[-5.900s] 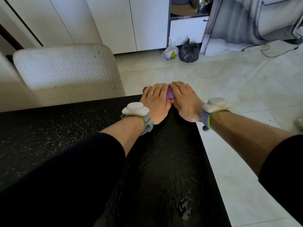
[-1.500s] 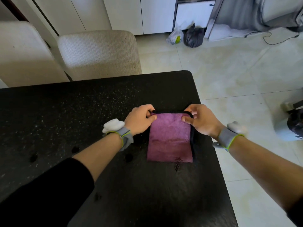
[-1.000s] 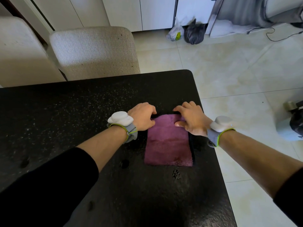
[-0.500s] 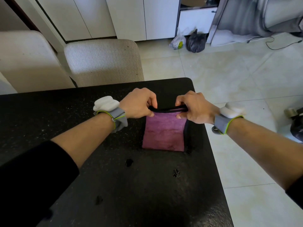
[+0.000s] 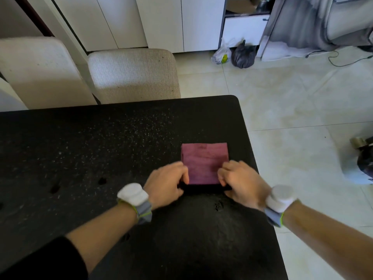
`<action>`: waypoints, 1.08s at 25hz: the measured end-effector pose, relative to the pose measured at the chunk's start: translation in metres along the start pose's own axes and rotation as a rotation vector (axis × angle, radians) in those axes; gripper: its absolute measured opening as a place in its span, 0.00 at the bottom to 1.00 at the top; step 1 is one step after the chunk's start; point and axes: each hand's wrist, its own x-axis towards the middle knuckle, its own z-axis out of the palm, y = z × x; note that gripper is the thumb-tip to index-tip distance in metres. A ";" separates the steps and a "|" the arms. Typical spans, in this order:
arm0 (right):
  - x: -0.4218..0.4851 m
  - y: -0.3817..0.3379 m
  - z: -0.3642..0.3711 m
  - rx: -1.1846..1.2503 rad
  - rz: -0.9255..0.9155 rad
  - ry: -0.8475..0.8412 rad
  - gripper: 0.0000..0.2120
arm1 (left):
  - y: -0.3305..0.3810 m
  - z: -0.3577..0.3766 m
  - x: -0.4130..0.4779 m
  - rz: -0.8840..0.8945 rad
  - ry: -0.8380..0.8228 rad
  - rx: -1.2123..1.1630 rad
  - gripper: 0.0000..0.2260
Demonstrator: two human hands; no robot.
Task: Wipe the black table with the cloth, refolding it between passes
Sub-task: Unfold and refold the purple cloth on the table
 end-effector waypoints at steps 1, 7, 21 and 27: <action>-0.008 -0.003 0.017 0.023 0.012 -0.013 0.17 | -0.003 0.018 -0.007 -0.002 -0.015 -0.016 0.12; -0.022 -0.007 0.043 0.122 0.050 0.068 0.16 | -0.014 0.044 -0.015 0.059 0.057 -0.066 0.11; 0.062 0.036 0.017 0.682 0.487 0.385 0.20 | -0.017 0.024 0.090 -0.277 0.344 -0.309 0.14; 0.065 0.034 0.031 0.094 0.314 0.438 0.21 | -0.012 0.044 0.089 -0.110 0.512 0.097 0.20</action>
